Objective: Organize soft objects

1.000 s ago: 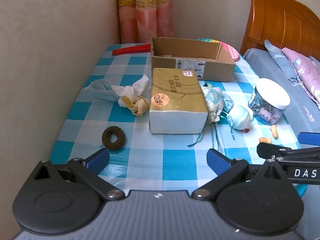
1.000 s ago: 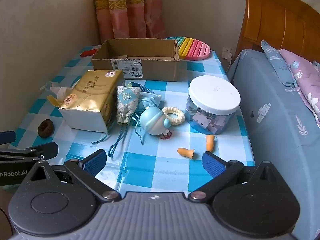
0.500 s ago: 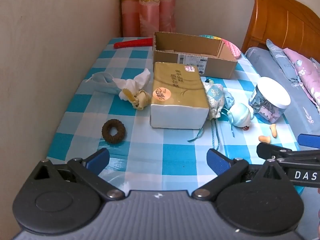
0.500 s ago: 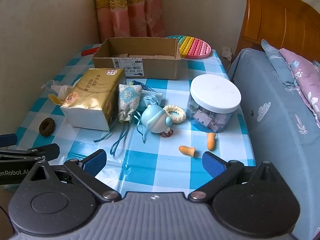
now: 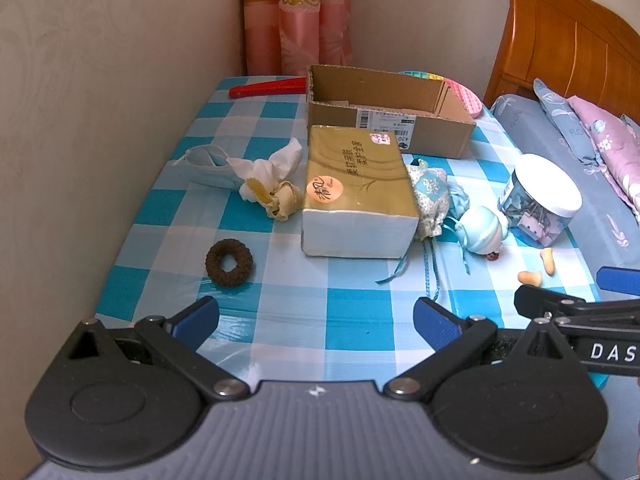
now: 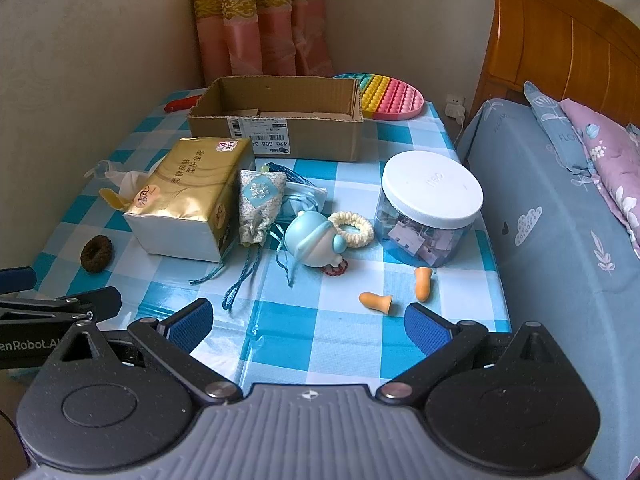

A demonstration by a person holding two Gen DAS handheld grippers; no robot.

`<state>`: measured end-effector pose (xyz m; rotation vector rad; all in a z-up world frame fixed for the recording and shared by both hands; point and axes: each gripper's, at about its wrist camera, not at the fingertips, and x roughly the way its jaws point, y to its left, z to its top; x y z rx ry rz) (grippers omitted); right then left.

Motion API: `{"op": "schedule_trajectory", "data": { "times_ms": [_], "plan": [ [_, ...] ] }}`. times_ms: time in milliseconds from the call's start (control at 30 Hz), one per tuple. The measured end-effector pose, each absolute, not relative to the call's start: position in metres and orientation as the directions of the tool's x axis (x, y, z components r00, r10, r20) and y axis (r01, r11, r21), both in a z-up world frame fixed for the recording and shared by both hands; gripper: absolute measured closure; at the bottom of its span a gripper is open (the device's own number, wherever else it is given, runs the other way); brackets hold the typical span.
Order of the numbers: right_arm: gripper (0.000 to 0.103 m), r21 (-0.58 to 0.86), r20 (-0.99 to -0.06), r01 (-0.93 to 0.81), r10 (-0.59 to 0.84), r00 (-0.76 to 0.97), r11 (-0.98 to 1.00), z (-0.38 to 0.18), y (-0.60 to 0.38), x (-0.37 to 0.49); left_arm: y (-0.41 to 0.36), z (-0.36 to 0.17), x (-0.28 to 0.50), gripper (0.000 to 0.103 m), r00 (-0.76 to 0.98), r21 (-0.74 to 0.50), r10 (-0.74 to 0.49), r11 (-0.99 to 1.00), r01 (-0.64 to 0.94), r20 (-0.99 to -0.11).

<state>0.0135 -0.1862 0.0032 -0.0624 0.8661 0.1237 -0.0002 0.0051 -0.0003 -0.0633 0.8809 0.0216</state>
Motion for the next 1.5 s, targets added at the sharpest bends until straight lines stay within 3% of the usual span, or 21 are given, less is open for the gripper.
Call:
{"op": "schedule_trajectory", "data": {
  "times_ms": [1500],
  "plan": [
    [0.000, -0.008, -0.753, -0.159, 0.099, 0.650, 0.987, 0.0068, -0.1842, 0.0117, 0.0062, 0.0000, 0.0001, 0.001, 0.643, -0.043, -0.003, 0.998, -0.047, -0.766]
  ]
}}
